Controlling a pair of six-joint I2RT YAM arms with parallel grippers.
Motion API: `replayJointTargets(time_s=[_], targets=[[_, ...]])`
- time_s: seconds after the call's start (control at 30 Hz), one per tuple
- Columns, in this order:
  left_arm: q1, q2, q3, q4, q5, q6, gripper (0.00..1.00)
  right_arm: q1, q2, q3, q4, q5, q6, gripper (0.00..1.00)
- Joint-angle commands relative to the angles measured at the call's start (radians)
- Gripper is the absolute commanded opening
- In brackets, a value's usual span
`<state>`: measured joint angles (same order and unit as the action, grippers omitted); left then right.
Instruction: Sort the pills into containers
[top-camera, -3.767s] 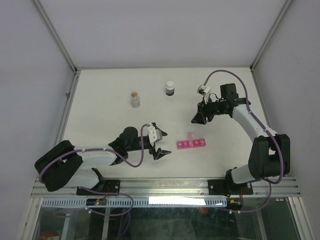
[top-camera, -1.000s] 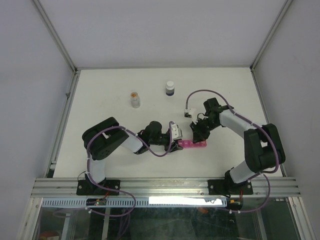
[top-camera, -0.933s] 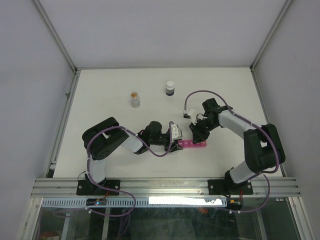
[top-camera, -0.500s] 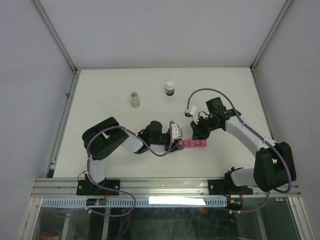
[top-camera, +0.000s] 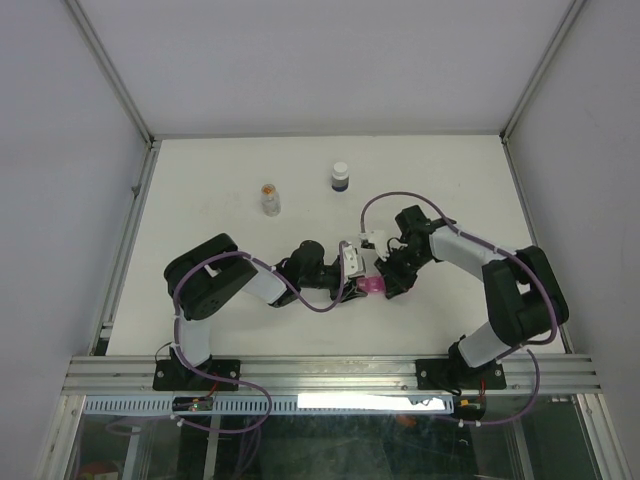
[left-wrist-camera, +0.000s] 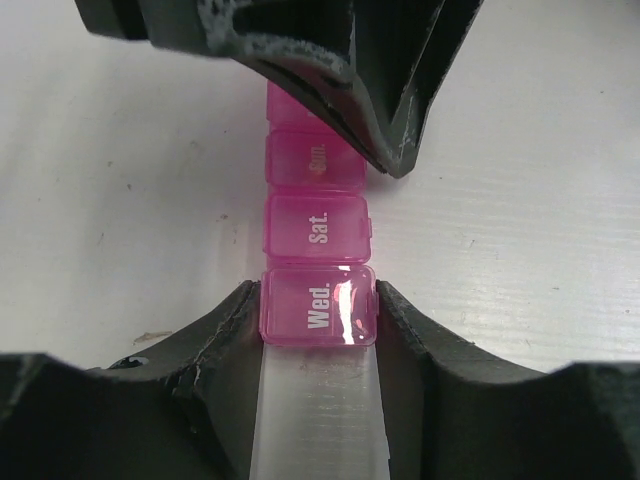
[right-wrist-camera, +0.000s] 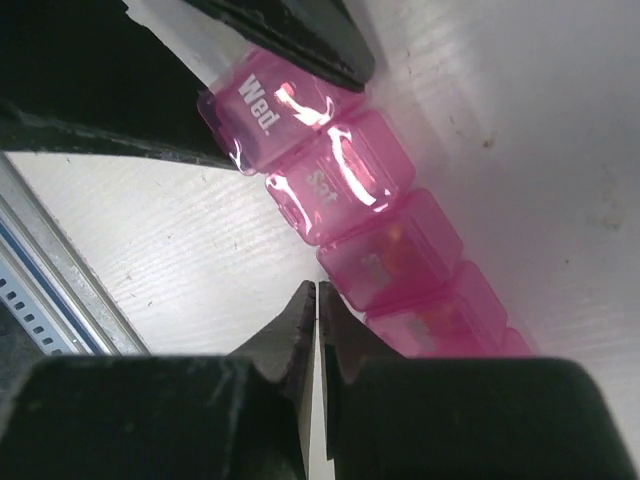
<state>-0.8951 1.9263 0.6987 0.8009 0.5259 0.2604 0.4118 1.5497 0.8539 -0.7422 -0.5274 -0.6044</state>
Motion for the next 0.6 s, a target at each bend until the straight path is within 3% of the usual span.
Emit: replayJointTargets(time_s=[0.0, 0.13, 0.33, 0.57], targets=[[-0.011, -0.006, 0.009, 0.007, 0.049, 0.019, 0.2, -0.051, -0.086, 0.015, 0.017, -0.088, -0.041, 0.07], [-0.012, -0.005, 0.009, 0.009, 0.051, 0.018, 0.21, -0.095, -0.158, 0.017, -0.001, -0.211, -0.067, 0.1], [-0.01, -0.003, 0.022, -0.004, 0.051, 0.005, 0.25, -0.134, -0.181, 0.022, -0.008, -0.247, -0.071, 0.14], [-0.01, -0.017, 0.012, 0.029, 0.036, -0.033, 0.58, -0.158, -0.211, 0.022, -0.008, -0.265, -0.071, 0.16]])
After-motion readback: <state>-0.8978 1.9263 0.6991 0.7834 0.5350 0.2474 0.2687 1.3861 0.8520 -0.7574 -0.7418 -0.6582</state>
